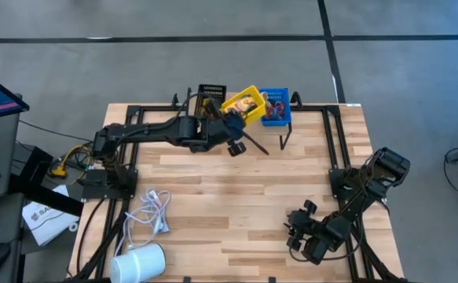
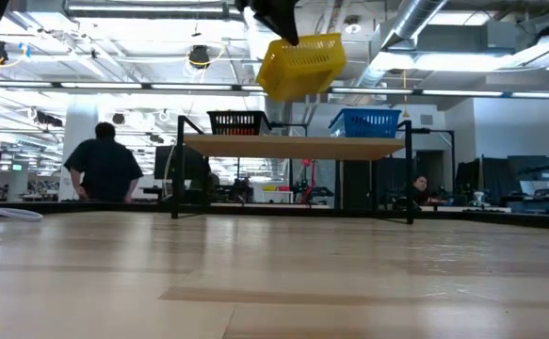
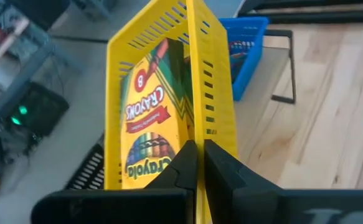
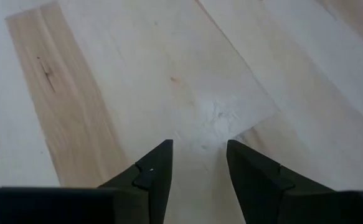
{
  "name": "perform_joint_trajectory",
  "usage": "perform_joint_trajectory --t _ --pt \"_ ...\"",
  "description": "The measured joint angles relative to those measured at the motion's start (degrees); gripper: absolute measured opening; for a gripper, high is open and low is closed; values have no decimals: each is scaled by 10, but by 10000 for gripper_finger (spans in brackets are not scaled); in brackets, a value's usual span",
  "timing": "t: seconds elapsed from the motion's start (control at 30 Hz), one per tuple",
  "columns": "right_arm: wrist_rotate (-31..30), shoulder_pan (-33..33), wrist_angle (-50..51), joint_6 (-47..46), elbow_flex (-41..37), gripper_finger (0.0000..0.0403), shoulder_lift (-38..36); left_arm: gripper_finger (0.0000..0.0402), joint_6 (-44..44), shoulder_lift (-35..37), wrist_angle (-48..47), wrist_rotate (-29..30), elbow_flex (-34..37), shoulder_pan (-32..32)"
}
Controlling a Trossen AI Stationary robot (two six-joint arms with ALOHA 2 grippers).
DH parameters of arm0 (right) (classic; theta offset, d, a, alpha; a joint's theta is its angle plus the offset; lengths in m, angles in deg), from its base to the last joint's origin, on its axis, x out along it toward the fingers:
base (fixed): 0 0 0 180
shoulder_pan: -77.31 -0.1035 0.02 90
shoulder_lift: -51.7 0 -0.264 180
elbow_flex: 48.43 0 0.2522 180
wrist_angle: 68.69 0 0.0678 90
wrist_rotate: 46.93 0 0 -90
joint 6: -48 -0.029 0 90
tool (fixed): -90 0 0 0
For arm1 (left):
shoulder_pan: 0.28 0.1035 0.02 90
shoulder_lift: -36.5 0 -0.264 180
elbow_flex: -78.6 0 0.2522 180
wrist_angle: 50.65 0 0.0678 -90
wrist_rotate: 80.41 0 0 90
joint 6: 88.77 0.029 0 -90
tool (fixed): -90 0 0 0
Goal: Pick & Place Office Desk Supplies
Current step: Put the yellow bin on top of the shelf
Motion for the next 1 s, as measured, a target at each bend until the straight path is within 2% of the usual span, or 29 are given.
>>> perform_joint_trajectory --t 0.2,0.37,0.57,0.83,1.0 --pt "2 4 -13 0 -7 150 0 2 87 0 -3 0 0 -5" --pt "3 11 -11 9 -7 150 0 3 202 -3 -5 3 0 -10" --pt "6 18 -11 20 -7 150 -1 3 324 -17 -31 36 1 -17" --pt "9 24 -5 21 -7 150 -7 3 382 -25 -47 48 2 -17" --pt "11 24 -4 21 -7 150 -10 4 367 -25 -45 48 1 -10"
